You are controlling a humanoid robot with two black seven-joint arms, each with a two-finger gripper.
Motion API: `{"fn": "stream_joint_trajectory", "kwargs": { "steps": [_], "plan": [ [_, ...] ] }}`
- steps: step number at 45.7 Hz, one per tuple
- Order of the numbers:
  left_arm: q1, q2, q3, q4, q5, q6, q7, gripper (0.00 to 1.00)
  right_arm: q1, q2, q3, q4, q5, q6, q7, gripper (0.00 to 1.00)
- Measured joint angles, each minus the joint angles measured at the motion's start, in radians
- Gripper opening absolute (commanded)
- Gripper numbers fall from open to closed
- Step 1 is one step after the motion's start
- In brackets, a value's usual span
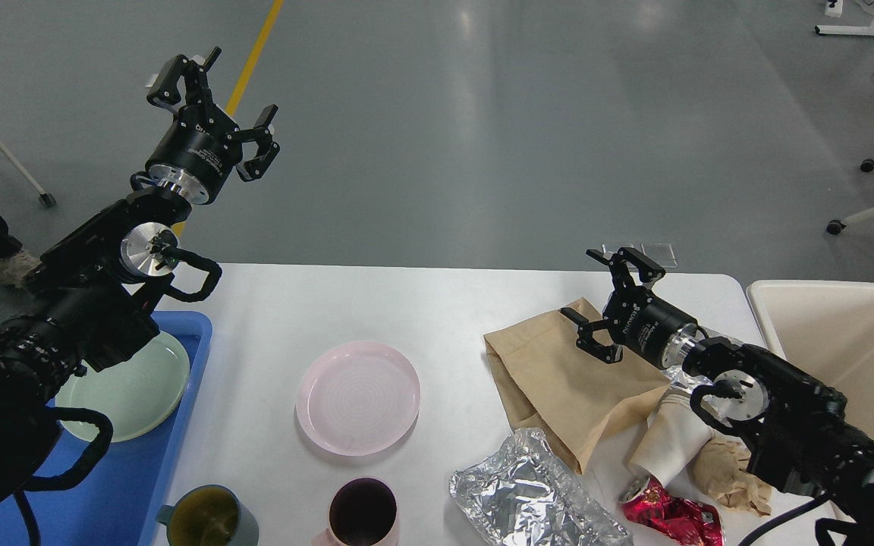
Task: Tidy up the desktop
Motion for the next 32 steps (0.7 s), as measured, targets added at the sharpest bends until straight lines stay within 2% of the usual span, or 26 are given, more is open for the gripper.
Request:
{"fn": "stream_joint_trajectory", "kwargs": {
  "steps": [17, 32],
  "plan": [
    [-0.044, 0.008, 0.009, 0.0, 0.002, 0.007, 0.001, 0.96, 0.0, 0.0, 0.0, 0.0, 0.0, 0.0, 0.0, 1.0],
    [-0.086, 0.049, 0.017, 0.0, 0.003, 0.192, 0.003, 0.96, 0.0, 0.0, 0.0, 0.0, 0.0, 0.0, 0.0, 1.0]
  ]
}}
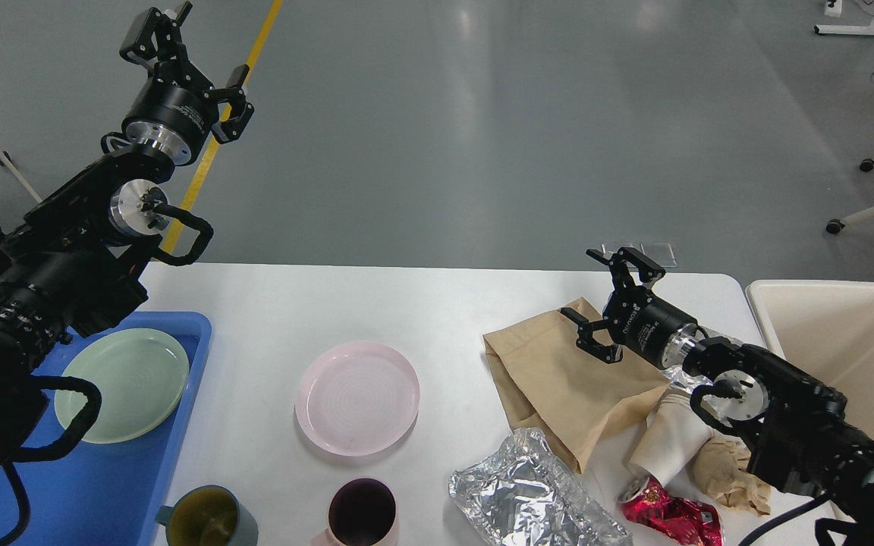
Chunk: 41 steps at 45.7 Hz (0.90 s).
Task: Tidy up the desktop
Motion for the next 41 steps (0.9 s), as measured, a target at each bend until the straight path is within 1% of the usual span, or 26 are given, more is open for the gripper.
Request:
{"fn": "stream_joint_trajectory", "kwargs": {
  "steps": [8, 17, 23, 26, 32, 38, 41],
  "plan": [
    [-0.007, 0.031, 0.002, -0.004, 0.001, 0.088, 0.0, 0.96, 0.0, 0.0, 0.0, 0.0, 0.0, 0.0, 0.0, 1.0],
    [-0.051, 0.022, 0.002, -0.011, 0.001, 0.101, 0.002, 0.96, 0.0, 0.0, 0.0, 0.0, 0.0, 0.0, 0.0, 1.0],
    [-0.097, 0.045, 0.009, -0.011, 0.001, 0.102, 0.002, 0.96, 0.0, 0.0, -0.001, 0.0, 0.0, 0.0, 0.0, 1.0],
    [-0.118, 0.063, 0.042, -0.011, 0.004, 0.102, 0.002, 0.96, 0.0, 0.0, -0.001, 0.0, 0.0, 0.0, 0.0, 1.0],
    [-0.157, 0.077, 0.177, -0.012, 0.007, 0.097, 0.002, 0.96, 0.0, 0.0, 0.0, 0.0, 0.0, 0.0, 0.0, 1.0],
    [-0.167, 0.079, 0.308, -0.013, 0.008, 0.09, 0.002, 0.96, 0.0, 0.0, 0.0, 0.0, 0.0, 0.0, 0.0, 1.0],
    [-0.169, 0.08, 0.34, -0.013, 0.007, 0.09, 0.003, 0.96, 0.0, 0.0, 0.0, 0.0, 0.0, 0.0, 0.0, 1.0]
  ]
}}
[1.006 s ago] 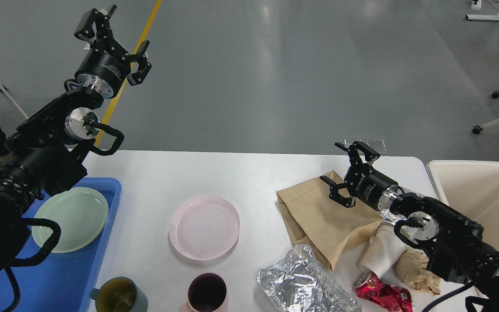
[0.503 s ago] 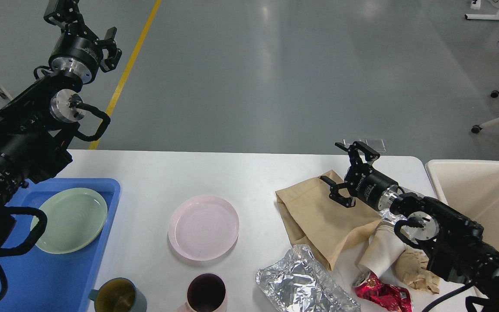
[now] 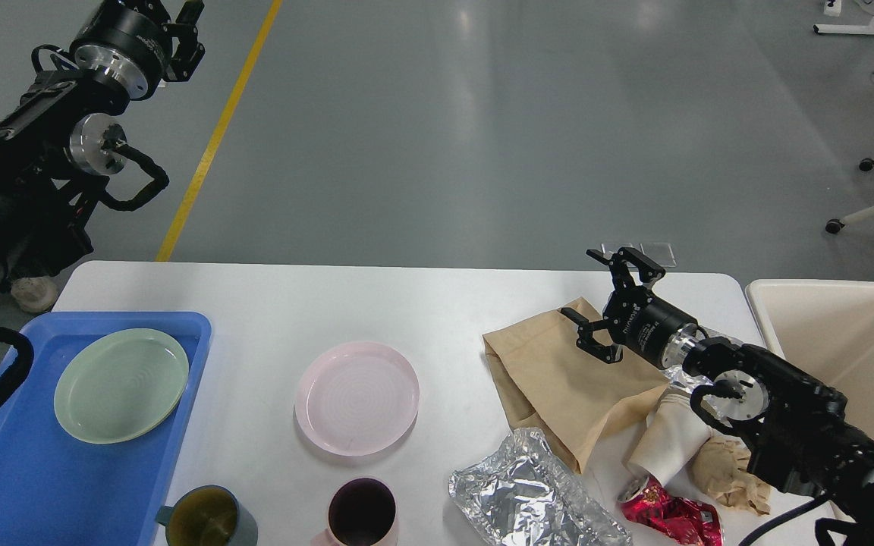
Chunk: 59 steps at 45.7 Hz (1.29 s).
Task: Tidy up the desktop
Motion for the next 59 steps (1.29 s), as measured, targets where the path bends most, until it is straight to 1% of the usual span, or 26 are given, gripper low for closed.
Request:
{"fn": "stream_joint_trajectory", "kwargs": {
  "steps": [5, 13, 17, 21, 23, 30, 37, 44, 47, 52, 59],
  "plan": [
    [0.005, 0.001, 0.015, 0.0, -0.001, -0.001, 0.013, 0.96, 0.0, 0.0, 0.0, 0.0, 0.0, 0.0, 0.0, 1.0],
    [0.007, 0.001, 0.034, -0.002, 0.0, -0.015, 0.061, 0.96, 0.0, 0.0, 0.0, 0.0, 0.0, 0.0, 0.0, 1.0],
    [-0.004, 0.015, 0.056, -0.004, 0.005, -0.048, 0.075, 0.96, 0.0, 0.0, 0.0, 0.0, 0.0, 0.0, 0.0, 1.0],
    [-0.028, 0.047, 0.11, -0.017, 0.008, -0.11, 0.078, 0.96, 0.0, 0.0, 0.0, 0.0, 0.0, 0.0, 0.0, 1.0],
    [-0.047, 0.064, 0.152, -0.028, 0.009, -0.143, 0.079, 0.96, 0.0, 0.0, 0.0, 0.0, 0.0, 0.0, 0.0, 1.0],
    [-0.138, 0.121, 0.369, -0.066, 0.01, -0.264, 0.08, 0.96, 0.0, 0.0, 0.0, 0.0, 0.0, 0.0, 0.0, 1.0],
    [-0.21, 0.175, 0.555, -0.122, 0.01, -0.409, 0.08, 0.96, 0.0, 0.0, 0.0, 0.0, 0.0, 0.0, 0.0, 1.0],
    [-0.296, 0.302, 0.713, -0.236, 0.011, -0.589, 0.08, 0.96, 0.0, 0.0, 0.0, 0.0, 0.0, 0.0, 0.0, 1.0],
    [-0.345, 0.364, 0.782, -0.29, 0.012, -0.651, 0.08, 0.96, 0.0, 0.0, 0.0, 0.0, 0.0, 0.0, 0.0, 1.0],
    [-0.426, 0.447, 0.906, -0.369, 0.017, -0.716, 0.08, 0.96, 0.0, 0.0, 0.0, 0.0, 0.0, 0.0, 0.0, 1.0],
    [-0.57, 0.506, 1.12, -0.459, 0.054, -0.754, 0.08, 0.96, 0.0, 0.0, 0.0, 0.0, 0.0, 0.0, 0.0, 1.0]
  ]
}}
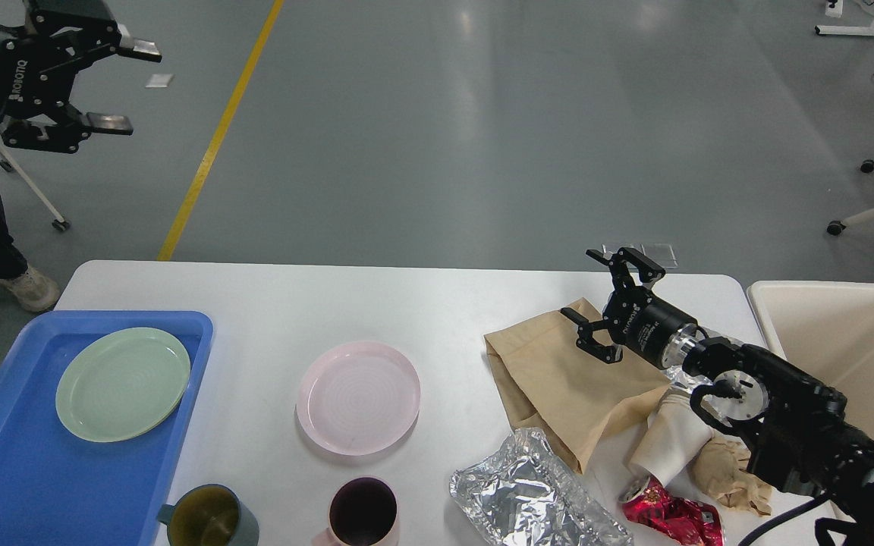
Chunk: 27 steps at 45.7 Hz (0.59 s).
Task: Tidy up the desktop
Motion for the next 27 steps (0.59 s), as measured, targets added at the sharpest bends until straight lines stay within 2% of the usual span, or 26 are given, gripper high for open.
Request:
{"fn": "stream_joint_trajectory", "kwargs": {
  "steps": [6, 17, 27],
  "plan": [
    [-0.073, 0.013, 0.12, -0.021, 0.072, -0.004, -0.001, 0.96, 0.0, 0.0, 0.0, 0.0, 0.0, 0.0, 0.0, 1.0],
    [-0.104, 0.001, 0.207, -0.032, 0.225, -0.004, -0.002, 0.96, 0.0, 0.0, 0.0, 0.0, 0.0, 0.0, 0.0, 1.0],
    [-0.179, -0.11, 0.389, -0.098, 0.251, -0.004, -0.002, 0.96, 0.0, 0.0, 0.0, 0.0, 0.0, 0.0, 0.0, 1.0]
  ]
}}
